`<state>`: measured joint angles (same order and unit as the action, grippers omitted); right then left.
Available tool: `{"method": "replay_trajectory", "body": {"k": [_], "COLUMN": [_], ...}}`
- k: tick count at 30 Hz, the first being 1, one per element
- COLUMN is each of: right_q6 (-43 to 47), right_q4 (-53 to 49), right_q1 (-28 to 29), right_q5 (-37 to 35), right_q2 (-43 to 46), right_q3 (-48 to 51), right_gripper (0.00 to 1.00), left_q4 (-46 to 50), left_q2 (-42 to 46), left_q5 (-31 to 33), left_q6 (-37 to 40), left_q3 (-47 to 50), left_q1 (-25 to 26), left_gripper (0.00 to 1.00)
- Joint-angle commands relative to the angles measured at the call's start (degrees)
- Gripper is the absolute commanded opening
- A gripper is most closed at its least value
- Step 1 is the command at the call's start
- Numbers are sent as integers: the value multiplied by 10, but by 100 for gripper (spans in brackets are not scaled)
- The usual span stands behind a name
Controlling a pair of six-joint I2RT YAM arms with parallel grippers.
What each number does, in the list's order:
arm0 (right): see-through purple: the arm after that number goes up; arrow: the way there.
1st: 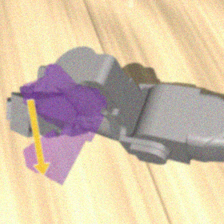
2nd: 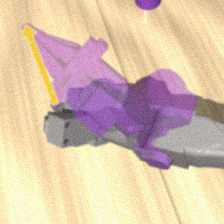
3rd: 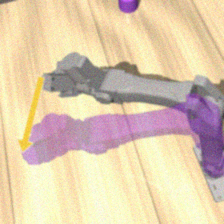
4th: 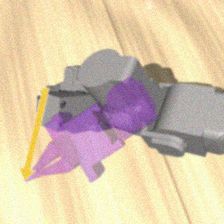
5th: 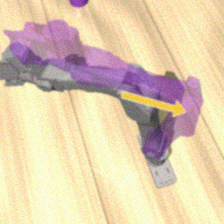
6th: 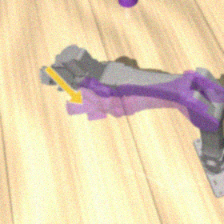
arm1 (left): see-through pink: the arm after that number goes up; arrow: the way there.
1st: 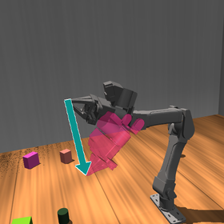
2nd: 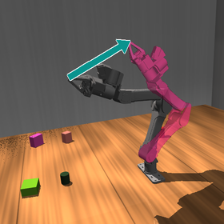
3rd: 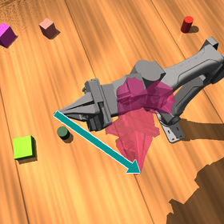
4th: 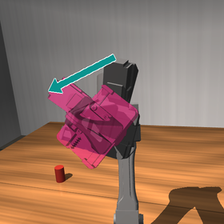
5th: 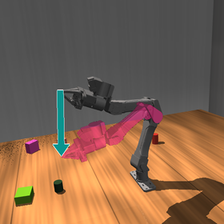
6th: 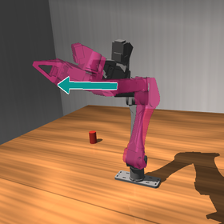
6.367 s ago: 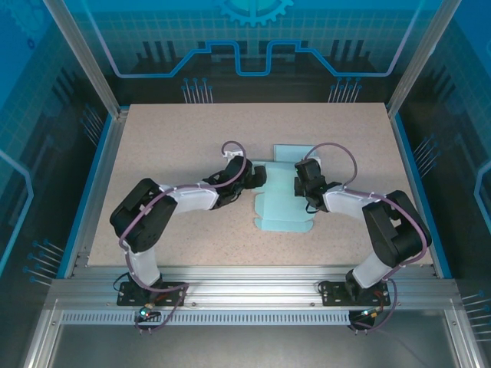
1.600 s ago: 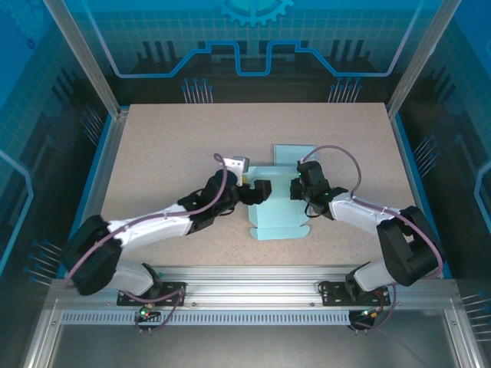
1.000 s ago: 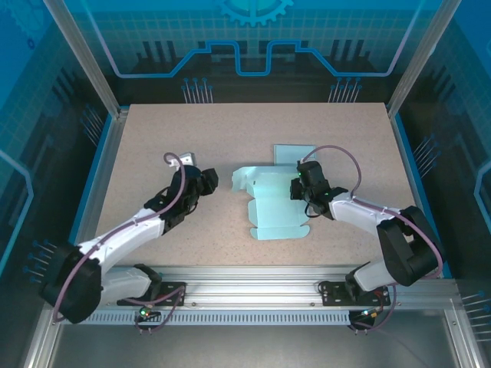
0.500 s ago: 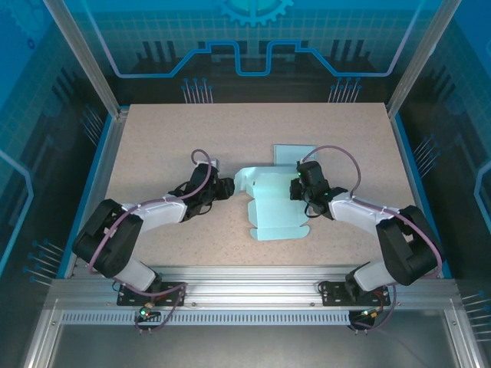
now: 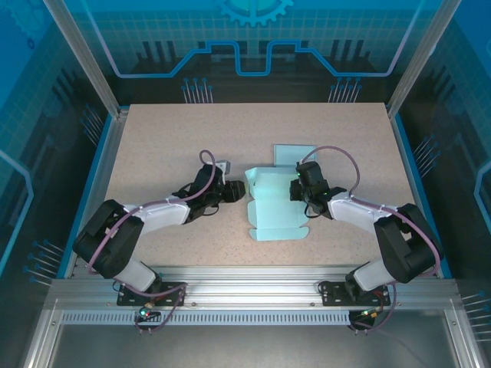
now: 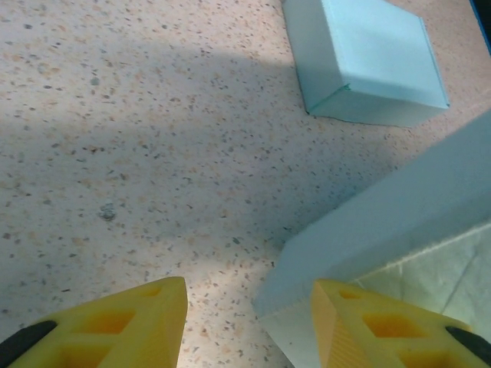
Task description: Fold the paper box
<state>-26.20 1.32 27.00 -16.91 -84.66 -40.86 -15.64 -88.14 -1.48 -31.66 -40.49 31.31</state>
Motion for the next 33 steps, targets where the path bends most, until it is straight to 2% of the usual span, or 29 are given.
{"method": "replay_trajectory", "body": {"k": [1,10,19,25,29,33], "right_q6": [-8,-9,-10,-10,-9,-8], "right_q4": [6,5,6,8,9,10], "right_q1": [7,7,8,7,9,8], "right_q5": [9,11,12,17,19,21], "right_q2": [-2,-7,-8,-11,-7,-7], "right_q3": [-14,-18,-17,-17,-15,-15], "right_gripper": [1,1,1,1,1,1], "left_q4": [-14,-34,0,-4,-39,-86], "left_q2": [9,10,6,-12,-30,-41], "left_q5": [-35,-60,-40,31,79,99], "left_q6": [-21,-35,31,121,192,251], "left_q3": [-17,-21,-37,-59,-67,-63], "left_q1": [11,27,49,49,51,59], "left_gripper": [47,48,51,50,49,48]}}
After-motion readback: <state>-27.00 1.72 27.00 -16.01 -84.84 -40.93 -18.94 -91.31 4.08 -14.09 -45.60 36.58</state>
